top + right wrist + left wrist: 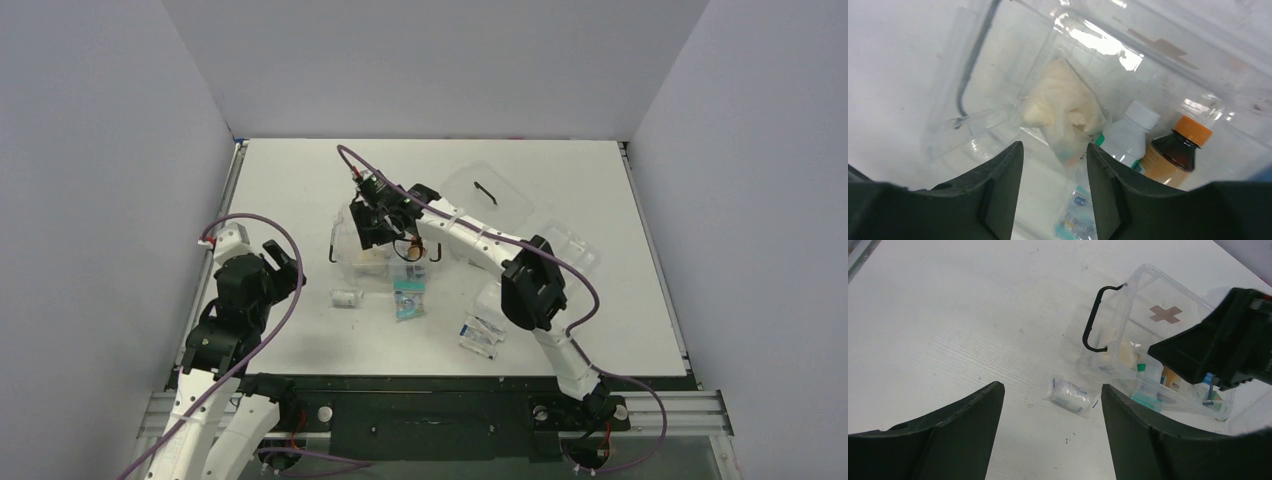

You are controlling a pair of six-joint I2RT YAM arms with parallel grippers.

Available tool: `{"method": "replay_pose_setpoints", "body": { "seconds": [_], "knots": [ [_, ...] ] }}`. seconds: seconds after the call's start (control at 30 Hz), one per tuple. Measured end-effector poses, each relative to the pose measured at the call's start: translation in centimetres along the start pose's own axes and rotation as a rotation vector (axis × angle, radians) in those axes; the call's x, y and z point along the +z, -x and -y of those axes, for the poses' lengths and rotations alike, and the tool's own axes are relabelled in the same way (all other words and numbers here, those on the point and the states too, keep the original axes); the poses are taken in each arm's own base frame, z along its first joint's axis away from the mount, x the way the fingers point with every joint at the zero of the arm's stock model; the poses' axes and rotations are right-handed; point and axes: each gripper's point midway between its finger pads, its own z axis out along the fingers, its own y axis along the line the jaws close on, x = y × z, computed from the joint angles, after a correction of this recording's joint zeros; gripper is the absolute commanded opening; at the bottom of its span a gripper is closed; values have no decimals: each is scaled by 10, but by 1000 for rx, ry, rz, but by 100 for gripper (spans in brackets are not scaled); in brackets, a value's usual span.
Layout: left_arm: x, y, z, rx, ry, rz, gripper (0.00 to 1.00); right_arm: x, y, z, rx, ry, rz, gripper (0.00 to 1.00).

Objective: Organize the medicine kit

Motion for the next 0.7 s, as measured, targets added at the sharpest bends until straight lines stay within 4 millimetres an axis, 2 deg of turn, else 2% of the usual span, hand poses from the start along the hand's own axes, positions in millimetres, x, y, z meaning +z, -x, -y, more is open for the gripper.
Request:
{"method": "replay_pose_setpoints", "body": {
  "seconds": [0.1, 0.2, 0.33, 0.4, 0.5, 0.7],
  "knots": [
    [0, -1, 1, 4, -4, -6, 73, -39, 25, -8, -7, 13, 92, 49],
    [1, -3, 2, 8, -9, -14, 78, -88, 48, -10, -2, 14, 194, 51],
    [1, -4, 3, 19, -19, -23, 82, -143, 57, 0, 8, -8, 290, 54],
    [1, -5, 4, 28, -25, -30, 82, -165, 51, 11, 16, -37, 319, 55],
    [2, -7, 5, 36, -29, -41, 82, -186, 34, 30, 29, -84, 330, 57],
    [8, -15, 7, 58, -30, -81, 82, -225, -19, 86, 98, -195, 343, 59]
  ]
}}
